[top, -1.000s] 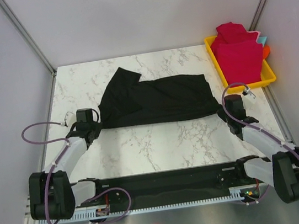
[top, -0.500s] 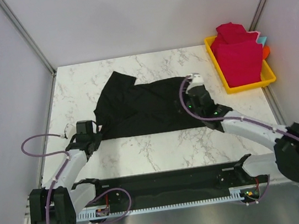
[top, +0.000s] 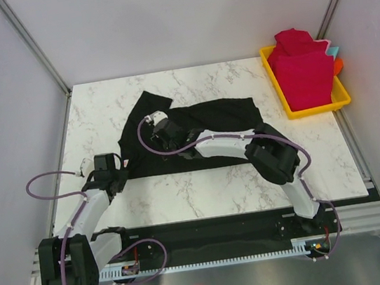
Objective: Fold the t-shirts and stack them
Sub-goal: Fold the tshirt
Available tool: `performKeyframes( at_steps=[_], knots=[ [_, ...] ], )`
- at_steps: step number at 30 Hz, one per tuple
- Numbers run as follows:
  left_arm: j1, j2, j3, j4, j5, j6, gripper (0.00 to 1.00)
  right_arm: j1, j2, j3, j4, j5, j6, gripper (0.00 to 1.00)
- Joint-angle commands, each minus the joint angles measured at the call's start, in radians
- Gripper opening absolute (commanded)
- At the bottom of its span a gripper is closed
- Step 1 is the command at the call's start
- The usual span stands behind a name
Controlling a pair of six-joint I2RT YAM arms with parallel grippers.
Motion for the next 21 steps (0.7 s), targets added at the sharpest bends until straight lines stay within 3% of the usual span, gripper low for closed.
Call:
performKeyframes(
  at_steps=[1, 13, 21],
  knots=[
    [0.008, 0.001, 0.002, 0.023, 0.012, 0.035, 0.02, 0.002, 0.074, 0.144, -0.043, -0.013, -0.002, 0.00],
    [0.012, 0.005, 0.008, 0.025, 0.029, 0.040, 0.02, 0.000, 0.289, 0.350, -0.095, 0.005, 0.027, 0.00],
    [0.018, 0.010, -0.001, 0.026, 0.041, 0.031, 0.02, -0.064, 0.352, 0.425, -0.136, 0.117, 0.168, 0.00]
  ],
)
